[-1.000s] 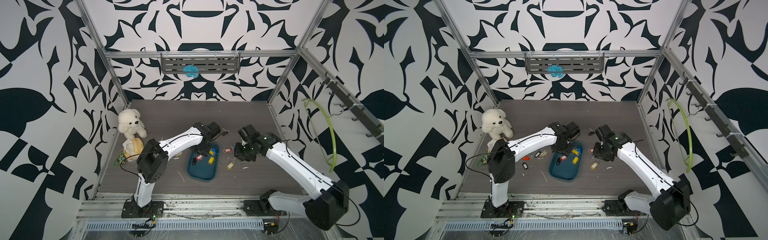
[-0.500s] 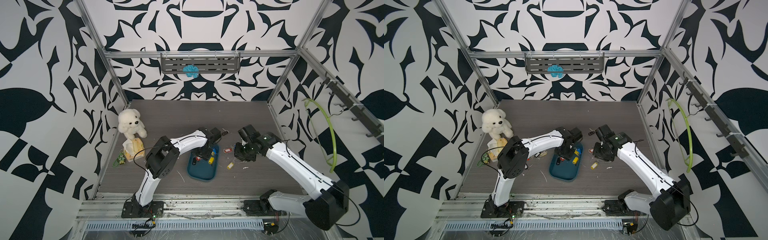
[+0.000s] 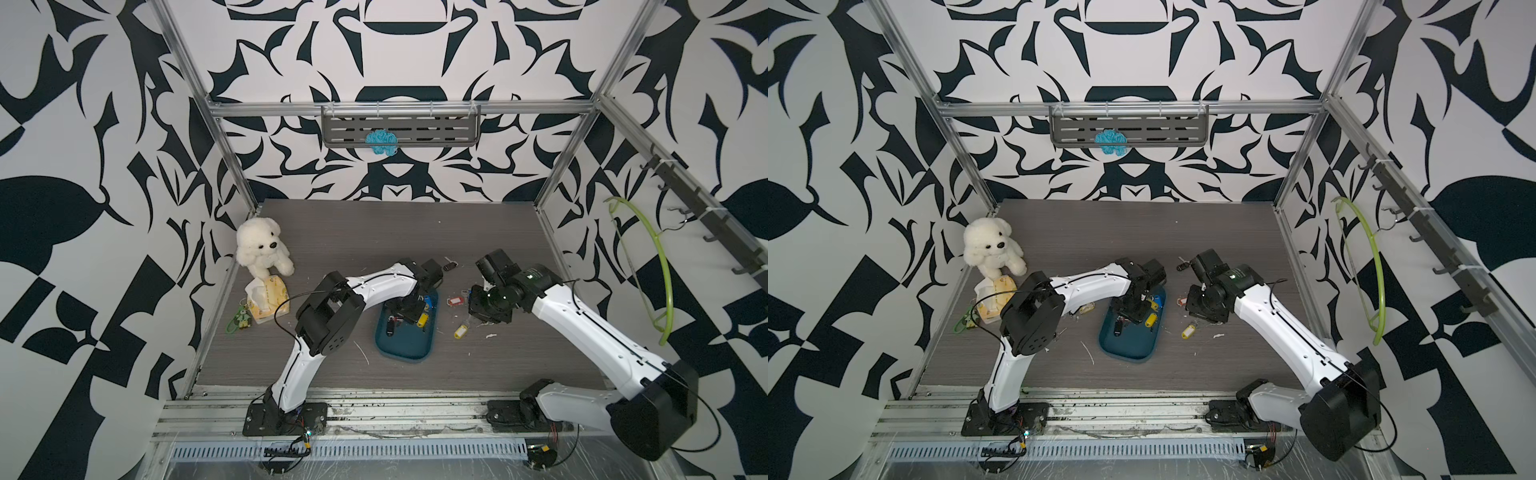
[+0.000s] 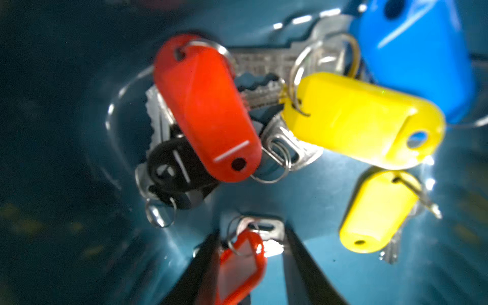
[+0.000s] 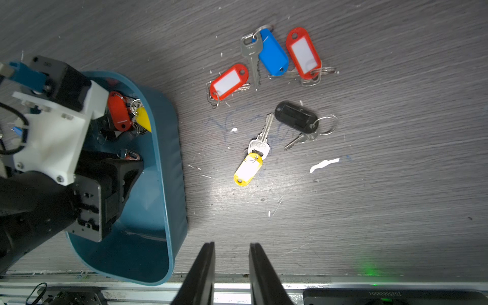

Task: Take the keys out of the storage box
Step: Pick up the key from the storage box.

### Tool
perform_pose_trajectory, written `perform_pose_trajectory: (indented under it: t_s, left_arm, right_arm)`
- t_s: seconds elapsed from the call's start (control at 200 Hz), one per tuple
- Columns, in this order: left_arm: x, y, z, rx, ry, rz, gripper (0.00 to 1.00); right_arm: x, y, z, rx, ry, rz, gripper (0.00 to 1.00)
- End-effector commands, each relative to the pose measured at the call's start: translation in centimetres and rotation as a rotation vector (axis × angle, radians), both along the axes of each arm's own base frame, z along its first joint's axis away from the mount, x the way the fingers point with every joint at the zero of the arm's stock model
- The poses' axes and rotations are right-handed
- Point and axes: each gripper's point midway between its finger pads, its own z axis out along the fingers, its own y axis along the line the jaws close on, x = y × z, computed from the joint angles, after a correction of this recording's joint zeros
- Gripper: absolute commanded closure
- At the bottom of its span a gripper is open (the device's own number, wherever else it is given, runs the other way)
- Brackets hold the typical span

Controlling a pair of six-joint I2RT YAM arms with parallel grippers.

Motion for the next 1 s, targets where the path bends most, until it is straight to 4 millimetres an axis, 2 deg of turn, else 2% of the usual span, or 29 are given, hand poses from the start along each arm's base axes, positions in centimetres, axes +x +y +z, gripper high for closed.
perform_pose_trajectory:
  t_s: [0.0,0.095,0.395,0.575,0.995]
  left_arm:
    - [-1.2,1.1,-2.3,0.053,0.056,-0.006,0.70]
    - [-1.0,1.1,-1.7,0.051,0.045,-0.006,0.81]
    - [-0.5,1.2,0.1,0.051,0.008,-0.002,1.00]
    - [-0.1,1.2,1.9,0.048,-0.019,0.004,1.00]
    - [1.0,1.6,10.2,-0.048,-0.164,0.077,1.00]
  right_arm:
    - [-0.3,-0.2,0.6,-0.002,-0.013,-0.001,0.72]
    - [-0.3,-0.2,0.7,-0.001,-0.016,-0.002,0.72]
    - [-0.2,-0.2,0.8,0.000,-0.017,-0.002,0.72]
    - [-0.2,-0.2,0.8,-0.001,-0.019,-0.001,0.72]
    - [-0.1,0.0,0.5,0.003,-0.012,-0.001,0.72]
